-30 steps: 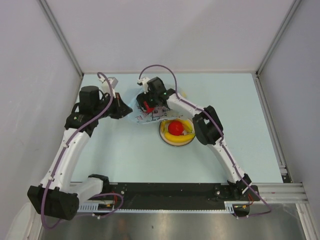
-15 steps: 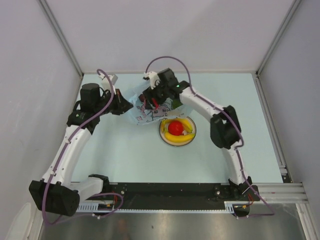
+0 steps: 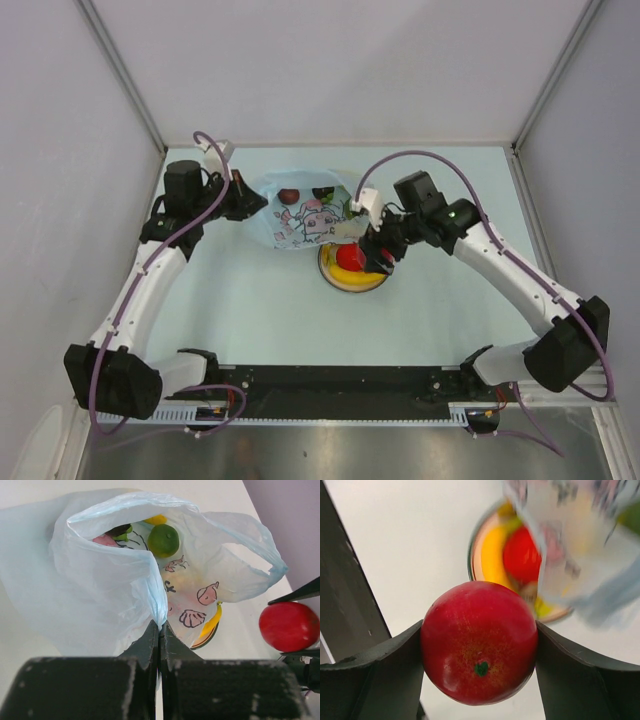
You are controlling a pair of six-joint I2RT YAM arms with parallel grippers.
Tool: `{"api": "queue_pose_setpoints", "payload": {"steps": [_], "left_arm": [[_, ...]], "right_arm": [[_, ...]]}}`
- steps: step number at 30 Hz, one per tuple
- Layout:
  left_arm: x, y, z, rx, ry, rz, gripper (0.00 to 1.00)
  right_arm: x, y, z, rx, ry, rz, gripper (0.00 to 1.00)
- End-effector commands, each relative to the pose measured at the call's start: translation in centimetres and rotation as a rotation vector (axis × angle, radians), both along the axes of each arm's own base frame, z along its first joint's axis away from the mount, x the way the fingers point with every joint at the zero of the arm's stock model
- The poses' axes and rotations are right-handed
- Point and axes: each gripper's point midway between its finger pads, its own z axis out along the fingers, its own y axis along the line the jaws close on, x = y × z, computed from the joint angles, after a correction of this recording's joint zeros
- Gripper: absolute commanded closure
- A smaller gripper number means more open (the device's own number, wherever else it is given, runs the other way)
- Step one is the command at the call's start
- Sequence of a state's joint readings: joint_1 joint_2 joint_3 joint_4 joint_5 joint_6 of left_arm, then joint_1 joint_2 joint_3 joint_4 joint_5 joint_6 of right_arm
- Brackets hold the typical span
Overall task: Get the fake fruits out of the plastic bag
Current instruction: Place the fake fruit on the plate.
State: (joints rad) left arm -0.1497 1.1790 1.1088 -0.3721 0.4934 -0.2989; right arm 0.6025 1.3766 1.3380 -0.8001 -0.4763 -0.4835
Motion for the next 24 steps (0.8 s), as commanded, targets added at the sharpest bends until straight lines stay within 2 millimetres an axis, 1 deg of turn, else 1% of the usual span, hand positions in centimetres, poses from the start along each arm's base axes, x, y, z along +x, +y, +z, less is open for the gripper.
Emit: {"api": "queue_pose_setpoints", "payload": {"steps": [1, 2, 3, 5, 6, 8, 10, 12, 13, 14, 17, 18, 20, 24], "left_arm": [[0.5, 0.0, 2.1, -0.032, -0.068, 0.008, 1.00], [0.4, 0.0, 2.1, -0.034, -0.068, 0.010, 1.00], [0.4, 0.0, 1.8, -0.034, -0.061, 0.012, 1.00], [0.4, 0.0, 1.6, -0.036, -0.056, 0.013, 1.00], [0.4, 0.0, 1.7, -0.035, -0.060, 0.013, 1.00], [0.4, 0.0, 1.9, -0.033, -0.063, 0.013, 1.00], [0.5, 0.1, 2.0, -0.028, -0.066, 0.016, 1.00], [0.5, 0.2, 1.8, -0.025, -0.061, 0.020, 1.00], [0.4, 0.1, 1.9, -0.025, -0.062, 0.018, 1.00], [0.4, 0.2, 1.9, -0.023, -0.062, 0.019, 1.00], [0.4, 0.3, 2.1, -0.019, -0.071, 0.022, 1.00], [0.4, 0.4, 2.0, -0.015, -0.070, 0.024, 1.00], [0.4, 0.4, 2.0, -0.013, -0.072, 0.026, 1.00], [0.5, 0.3, 1.6, -0.013, -0.062, 0.023, 1.00]], "right_arm": [[-0.7, -5.0, -4.6, -0.173, 0.059, -0.064, 0.64], [-0.5, -5.5, -5.4, -0.187, 0.071, -0.084, 0.64], [0.1, -5.4, -5.7, -0.186, 0.054, -0.088, 0.64], [0.9, -5.2, -7.1, -0.209, 0.064, -0.097, 0.64], [1.6, -4.9, -7.3, -0.202, 0.051, -0.099, 0.64], [2.3, -4.4, -8.4, -0.209, 0.059, -0.102, 0.65], [3.3, -3.7, -8.8, -0.195, 0.040, -0.098, 0.65], [3.7, -3.0, -10.0, -0.219, 0.033, -0.083, 0.64], [4.3, -3.4, -10.7, -0.258, 0.014, -0.105, 0.64], [4.7, -3.2, -11.5, -0.270, 0.018, -0.112, 0.64], [5.8, -3.5, -12.4, -0.292, 0.005, -0.132, 0.63], [6.1, -3.7, -13.2, -0.308, 0.013, -0.139, 0.62], [7.0, -3.8, -13.5, -0.308, -0.004, -0.159, 0.62], [7.8, -3.6, -14.4, -0.318, -0.013, -0.176, 0.61]]}}
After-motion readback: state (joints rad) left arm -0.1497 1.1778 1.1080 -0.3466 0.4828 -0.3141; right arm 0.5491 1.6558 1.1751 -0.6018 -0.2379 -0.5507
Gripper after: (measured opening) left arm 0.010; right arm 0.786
